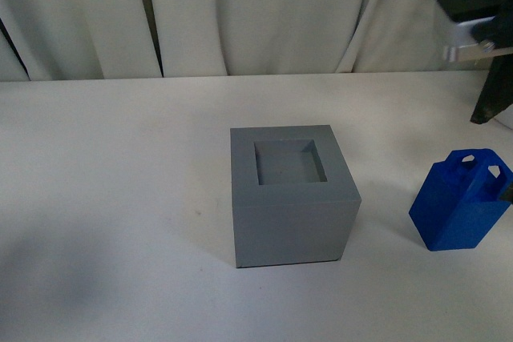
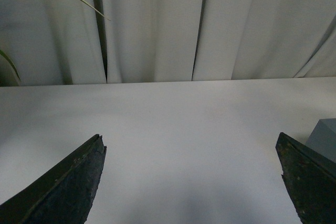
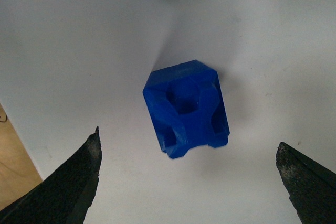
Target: Insert blue part into gray base
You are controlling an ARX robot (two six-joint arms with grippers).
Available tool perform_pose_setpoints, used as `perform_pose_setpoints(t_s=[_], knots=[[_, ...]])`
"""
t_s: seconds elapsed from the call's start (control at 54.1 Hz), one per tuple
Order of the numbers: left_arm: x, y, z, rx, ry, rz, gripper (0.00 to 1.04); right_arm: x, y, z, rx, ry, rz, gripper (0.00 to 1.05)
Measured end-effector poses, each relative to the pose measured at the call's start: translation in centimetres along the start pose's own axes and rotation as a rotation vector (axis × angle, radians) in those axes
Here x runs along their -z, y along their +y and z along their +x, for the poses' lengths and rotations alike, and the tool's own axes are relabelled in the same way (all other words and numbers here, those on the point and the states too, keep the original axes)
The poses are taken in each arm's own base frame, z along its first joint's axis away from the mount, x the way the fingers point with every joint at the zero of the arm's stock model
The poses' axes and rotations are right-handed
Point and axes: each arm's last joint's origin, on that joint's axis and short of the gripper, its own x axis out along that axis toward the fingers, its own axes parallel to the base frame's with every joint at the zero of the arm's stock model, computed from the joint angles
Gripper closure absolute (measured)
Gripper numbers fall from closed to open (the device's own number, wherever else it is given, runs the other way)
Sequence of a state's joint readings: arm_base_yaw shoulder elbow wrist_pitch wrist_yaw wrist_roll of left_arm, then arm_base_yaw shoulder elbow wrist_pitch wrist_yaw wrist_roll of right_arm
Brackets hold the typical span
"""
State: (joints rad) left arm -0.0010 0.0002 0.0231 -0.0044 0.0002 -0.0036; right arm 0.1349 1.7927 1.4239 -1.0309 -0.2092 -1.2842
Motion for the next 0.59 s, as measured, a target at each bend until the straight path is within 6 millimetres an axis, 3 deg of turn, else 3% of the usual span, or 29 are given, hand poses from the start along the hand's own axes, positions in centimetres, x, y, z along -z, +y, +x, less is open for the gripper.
perform_pose_setpoints(t_s=[0.24,0.591], knots=[[0.0,0.0,0.0,0.000,0.000,0.000,0.06,-1.3,-0.7,2.8,-0.042,0.055,-0.050,0.07],[0.0,0.0,0.0,0.000,0.000,0.000,0.06,-1.3,-1.0,3.9,-0.044,0.073,-0.095,0.07]])
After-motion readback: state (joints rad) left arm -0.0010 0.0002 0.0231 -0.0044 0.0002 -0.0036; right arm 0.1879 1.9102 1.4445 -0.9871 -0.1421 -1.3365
